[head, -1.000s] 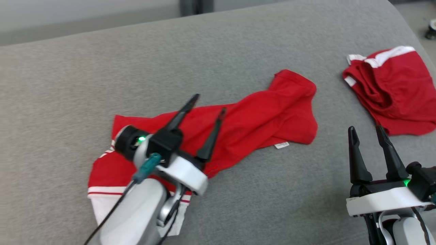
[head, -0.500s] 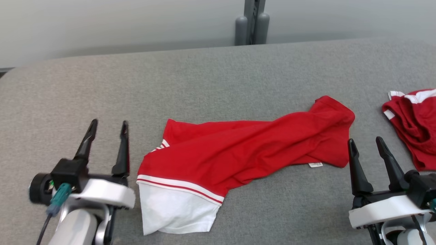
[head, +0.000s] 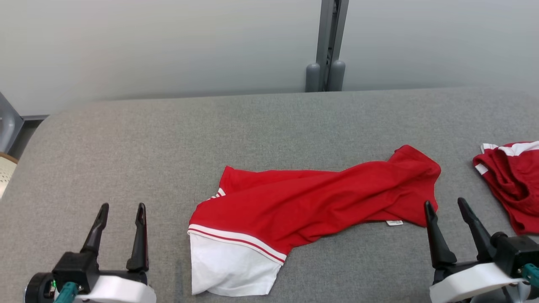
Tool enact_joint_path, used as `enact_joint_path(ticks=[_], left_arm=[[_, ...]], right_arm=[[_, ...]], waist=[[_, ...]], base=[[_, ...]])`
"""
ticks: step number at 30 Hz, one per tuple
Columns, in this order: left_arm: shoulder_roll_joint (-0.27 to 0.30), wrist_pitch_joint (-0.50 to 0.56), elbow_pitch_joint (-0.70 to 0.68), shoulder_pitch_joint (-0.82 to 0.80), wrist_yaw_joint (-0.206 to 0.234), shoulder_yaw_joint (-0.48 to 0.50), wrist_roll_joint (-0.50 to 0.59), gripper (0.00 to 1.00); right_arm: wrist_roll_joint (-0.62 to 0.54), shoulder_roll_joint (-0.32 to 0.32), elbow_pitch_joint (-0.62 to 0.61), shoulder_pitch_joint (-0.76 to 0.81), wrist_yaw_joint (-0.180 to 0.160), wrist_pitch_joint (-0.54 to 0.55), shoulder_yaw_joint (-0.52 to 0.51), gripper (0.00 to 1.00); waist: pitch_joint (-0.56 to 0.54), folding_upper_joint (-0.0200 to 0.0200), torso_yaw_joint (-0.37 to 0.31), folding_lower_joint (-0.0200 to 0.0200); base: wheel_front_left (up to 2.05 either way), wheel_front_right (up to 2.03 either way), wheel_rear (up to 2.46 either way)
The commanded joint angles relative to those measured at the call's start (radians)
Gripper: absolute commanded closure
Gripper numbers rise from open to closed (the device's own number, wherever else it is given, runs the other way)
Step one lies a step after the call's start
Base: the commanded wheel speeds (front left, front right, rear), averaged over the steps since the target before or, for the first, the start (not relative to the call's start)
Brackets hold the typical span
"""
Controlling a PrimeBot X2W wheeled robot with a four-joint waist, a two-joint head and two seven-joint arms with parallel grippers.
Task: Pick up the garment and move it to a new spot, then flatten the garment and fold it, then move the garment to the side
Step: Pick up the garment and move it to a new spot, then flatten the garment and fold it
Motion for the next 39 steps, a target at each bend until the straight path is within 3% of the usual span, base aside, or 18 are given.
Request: enact_joint_path(ticks=[1, 12, 39], left_arm=[[0.006, -0.001, -0.001, 0.011, -0.002, -0.001, 0.008, 0.0], [0.015, 0.018, -0.013, 0.064, -0.01, -0.031, 0.002, 0.0], [0.017, 0.02, -0.03, 0.023, -0.005, -0.048, -0.01, 0.0]], right_arm=[[-0.003, -0.005, 0.0, 0.013, 0.0, 0.003, 0.0, 0.0], [-0.02, -0.005, -0.024, 0.047, 0.0, 0.024, -0.006, 0.0], [-0.011, -0.005, -0.003, 0.021, 0.0, 0.022, -0.02, 0.0]], waist=[[-0.013, 0.0, 0.001, 0.0], [-0.04, 0.0, -0.002, 0.0], [-0.002, 0.0, 0.031, 0.0]], base=[[0.0, 0.0, 0.0], [0.0, 0.0, 0.0], [0.0, 0.0, 0.0]])
